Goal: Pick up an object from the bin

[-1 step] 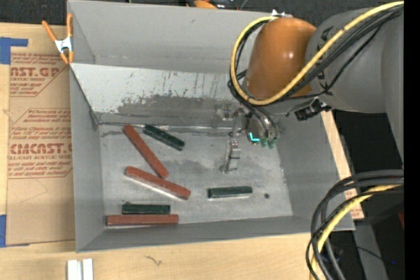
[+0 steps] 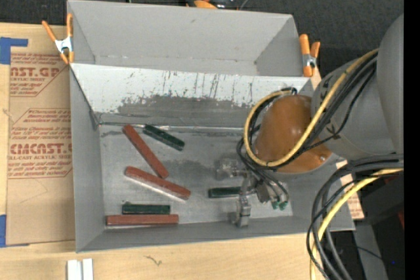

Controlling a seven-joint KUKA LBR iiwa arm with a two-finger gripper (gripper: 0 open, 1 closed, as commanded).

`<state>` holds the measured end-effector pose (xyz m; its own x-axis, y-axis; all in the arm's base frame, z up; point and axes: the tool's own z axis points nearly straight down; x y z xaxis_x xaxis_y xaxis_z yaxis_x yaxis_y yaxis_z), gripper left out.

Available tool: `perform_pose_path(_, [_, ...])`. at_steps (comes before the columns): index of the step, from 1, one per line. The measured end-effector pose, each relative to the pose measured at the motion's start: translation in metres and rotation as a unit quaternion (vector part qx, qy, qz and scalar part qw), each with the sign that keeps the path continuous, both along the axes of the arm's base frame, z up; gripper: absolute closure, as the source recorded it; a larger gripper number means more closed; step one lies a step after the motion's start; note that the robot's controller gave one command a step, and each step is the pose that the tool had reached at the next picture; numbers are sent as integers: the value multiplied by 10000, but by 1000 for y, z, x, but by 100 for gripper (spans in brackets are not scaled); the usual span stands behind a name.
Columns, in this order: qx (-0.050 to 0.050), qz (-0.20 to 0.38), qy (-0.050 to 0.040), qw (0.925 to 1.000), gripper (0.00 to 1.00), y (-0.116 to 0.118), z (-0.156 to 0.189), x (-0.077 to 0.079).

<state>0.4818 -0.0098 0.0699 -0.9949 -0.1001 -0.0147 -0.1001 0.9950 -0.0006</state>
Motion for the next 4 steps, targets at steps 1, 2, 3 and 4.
perform_pose_path(1, [-7,-60,54,10000,0,-12,31,19])
perform_pose_path(2, [-6,-136,65,9999,0,-24,42,20])
perform_pose_path(3, [11,-1113,63,9938,0,-19,0,5])
perform_pose_path(4, [9,-1111,58,9938,0,-18,0,5])
